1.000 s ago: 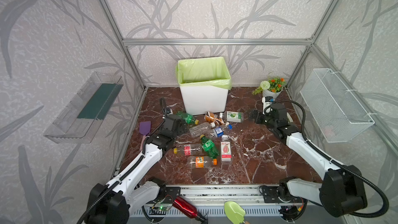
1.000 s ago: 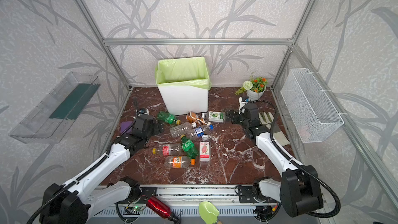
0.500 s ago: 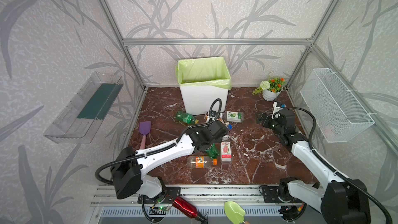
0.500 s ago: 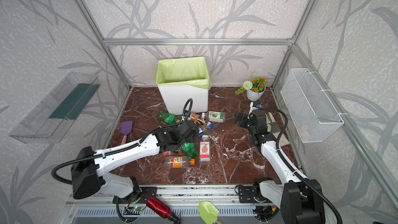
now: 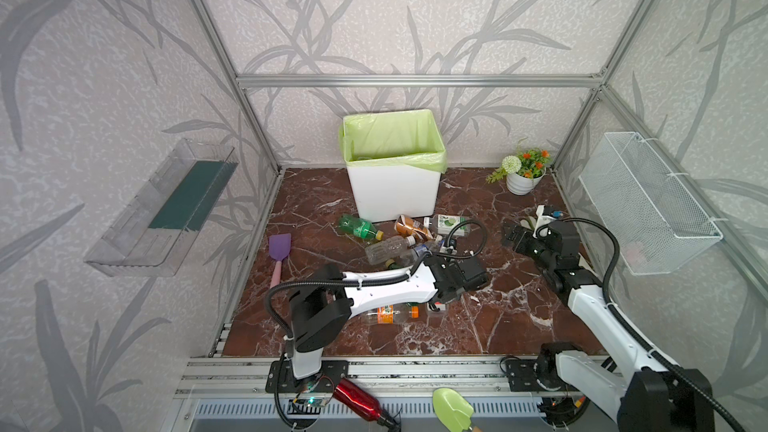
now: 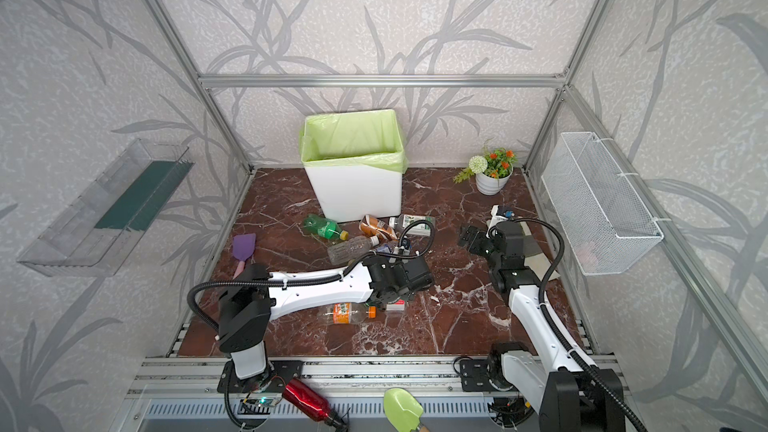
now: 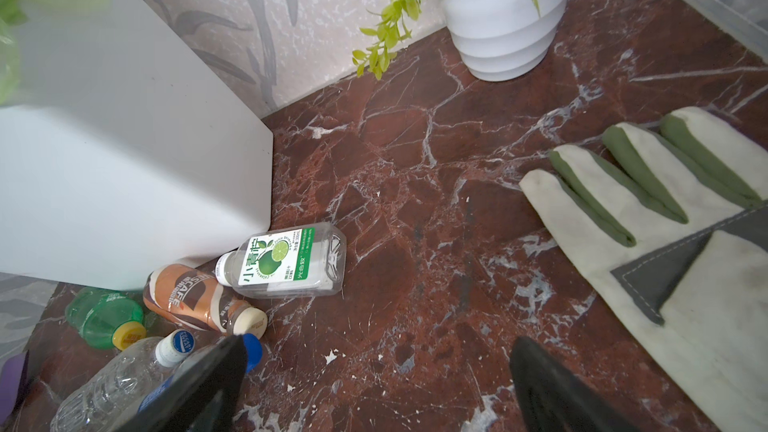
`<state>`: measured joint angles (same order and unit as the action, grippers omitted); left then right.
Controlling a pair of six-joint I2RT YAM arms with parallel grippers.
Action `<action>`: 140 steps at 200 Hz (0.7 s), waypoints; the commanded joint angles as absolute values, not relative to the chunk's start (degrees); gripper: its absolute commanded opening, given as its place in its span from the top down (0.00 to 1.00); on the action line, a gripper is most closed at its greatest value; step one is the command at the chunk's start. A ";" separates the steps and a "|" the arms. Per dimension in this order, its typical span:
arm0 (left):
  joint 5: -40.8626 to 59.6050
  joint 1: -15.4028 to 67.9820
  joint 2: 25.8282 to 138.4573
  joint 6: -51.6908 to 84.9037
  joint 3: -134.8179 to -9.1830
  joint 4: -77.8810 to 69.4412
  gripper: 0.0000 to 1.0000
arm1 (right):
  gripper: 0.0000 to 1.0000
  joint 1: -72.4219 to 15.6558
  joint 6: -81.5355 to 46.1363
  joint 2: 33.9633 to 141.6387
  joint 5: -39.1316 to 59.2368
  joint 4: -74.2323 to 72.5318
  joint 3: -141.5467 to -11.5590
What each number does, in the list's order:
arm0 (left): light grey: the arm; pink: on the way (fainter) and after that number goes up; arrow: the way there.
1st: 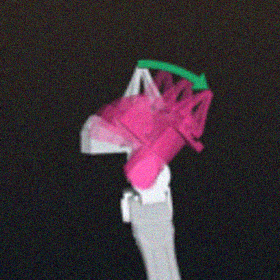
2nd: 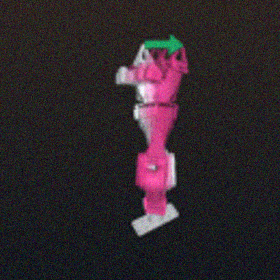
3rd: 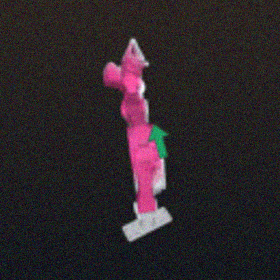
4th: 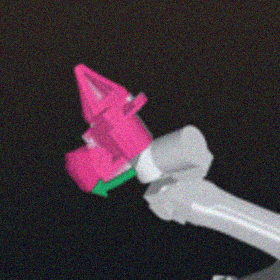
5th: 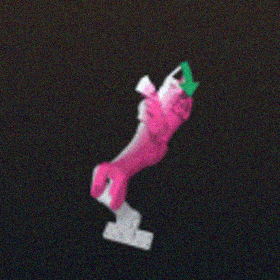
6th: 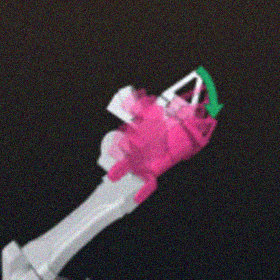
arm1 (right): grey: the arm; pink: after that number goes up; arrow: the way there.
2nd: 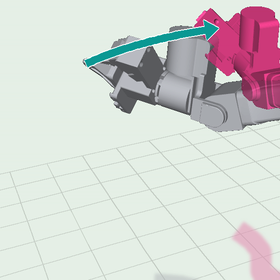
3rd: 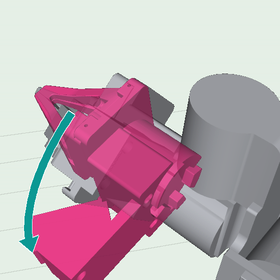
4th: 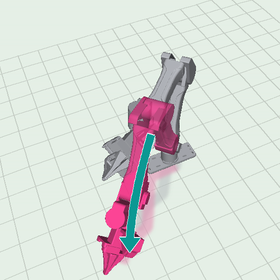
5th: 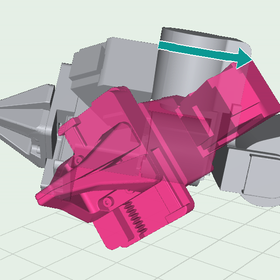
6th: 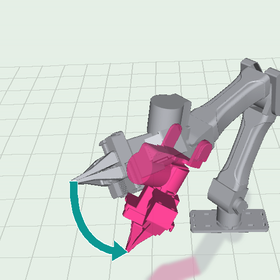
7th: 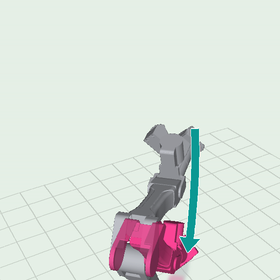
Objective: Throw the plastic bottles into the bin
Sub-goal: 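Lower the left gripper onto the guava-juice bottle and grasp it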
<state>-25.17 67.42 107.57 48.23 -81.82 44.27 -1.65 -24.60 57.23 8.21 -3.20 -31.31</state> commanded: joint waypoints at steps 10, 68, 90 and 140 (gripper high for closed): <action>-25.94 67.59 111.57 52.82 -85.81 48.88 0.17 | 0.01 -0.14 -24.16 54.97 9.58 -3.02 -29.68; -24.27 66.48 116.03 53.02 -88.07 50.14 0.17 | 0.01 0.18 -23.86 52.21 10.12 -3.06 -28.66; -24.63 66.01 115.65 54.05 -86.70 49.89 0.17 | 0.01 0.26 -23.74 51.86 10.26 -3.07 -28.39; -19.14 63.21 116.91 51.91 -84.46 44.58 0.17 | 0.01 0.35 -22.77 49.83 9.11 -0.85 -28.19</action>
<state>-21.80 65.06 115.74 51.53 -85.82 46.48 0.12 -23.97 51.92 9.54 -2.42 -28.75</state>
